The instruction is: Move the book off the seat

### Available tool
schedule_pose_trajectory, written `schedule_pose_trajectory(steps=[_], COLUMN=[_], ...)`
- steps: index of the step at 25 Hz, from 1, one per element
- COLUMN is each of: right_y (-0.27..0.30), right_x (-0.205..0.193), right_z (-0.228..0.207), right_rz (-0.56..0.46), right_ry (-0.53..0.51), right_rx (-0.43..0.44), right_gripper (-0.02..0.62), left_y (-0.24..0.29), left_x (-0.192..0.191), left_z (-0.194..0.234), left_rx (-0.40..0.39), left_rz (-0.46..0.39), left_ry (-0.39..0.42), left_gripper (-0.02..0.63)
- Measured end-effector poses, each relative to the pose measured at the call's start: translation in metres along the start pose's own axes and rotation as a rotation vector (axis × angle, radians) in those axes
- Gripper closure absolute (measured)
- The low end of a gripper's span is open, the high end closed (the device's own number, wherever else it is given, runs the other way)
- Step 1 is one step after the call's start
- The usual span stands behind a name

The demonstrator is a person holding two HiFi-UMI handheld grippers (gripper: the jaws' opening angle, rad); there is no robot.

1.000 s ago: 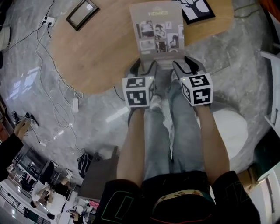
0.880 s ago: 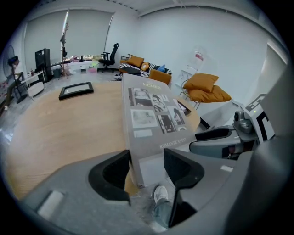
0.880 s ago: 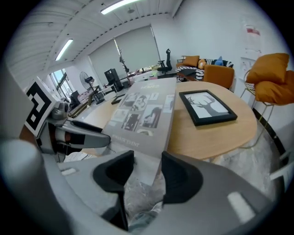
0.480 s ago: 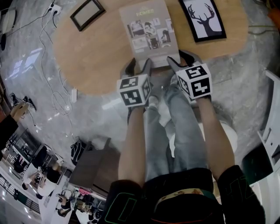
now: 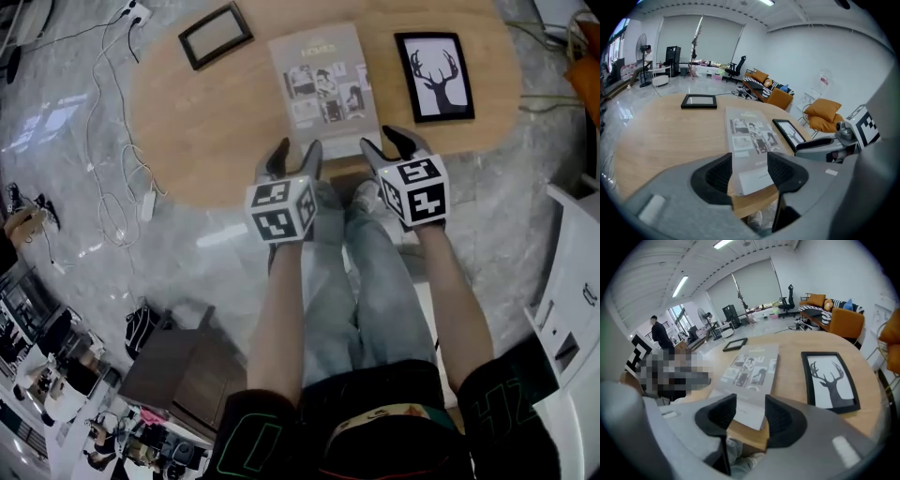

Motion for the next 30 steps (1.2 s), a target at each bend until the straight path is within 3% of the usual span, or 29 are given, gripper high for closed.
schedule_pose_trajectory(steps=[2, 4, 6, 8, 18, 22, 27, 30], right_y=[-0.014, -0.030, -0.044, -0.055, -0.109, -0.134, -0.168, -0.186], right_x=[0.014, 0.032, 0.052, 0.074, 0.221, 0.275, 0.333, 0.346], right_z=[0.012, 0.025, 0.036, 0.049, 0.144, 0.163, 0.167, 0.174], right_rz=[-0.034, -0.077, -0.104, -0.128, -0.369, -0.480, -0.615, -0.650], right_ry=[-0.016, -0.035, -0.054, -0.068, -0.173, -0.200, -0.243, -0.255], right_rx=[0.003, 0.006, 0.018, 0.022, 0.095, 0.064, -0.001, -0.015], right_gripper=[0.414, 0.517, 0.547, 0.591, 0.592, 0.592, 0.592, 0.592], left_y=[-0.015, -0.032, -0.051, -0.072, -0.187, -0.230, -0.249, -0.261], left_x=[0.015, 0.037, 0.065, 0.094, 0.232, 0.273, 0.321, 0.343], left_z=[0.001, 0.001, 0.001, 0.003, 0.057, 0.076, 0.084, 0.083], left_rx=[-0.020, -0.034, -0.054, -0.078, -0.037, 0.037, 0.125, 0.126], left_rz=[-0.031, -0.093, -0.170, -0.234, -0.495, -0.603, -0.702, -0.751], left_ry=[-0.014, -0.029, -0.043, -0.043, -0.110, -0.125, -0.049, -0.042], left_gripper=[0.380, 0.496, 0.593, 0.595, 0.595, 0.595, 0.595, 0.595])
Point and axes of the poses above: the fingertips, and each gripper's own axes: y forward along the fingers, z to its left, x out of its top, the point moved 6 cm from there along -y, backward along the fingers, and after that the axes turned 15 degrees about x, right-handed, at the moved point
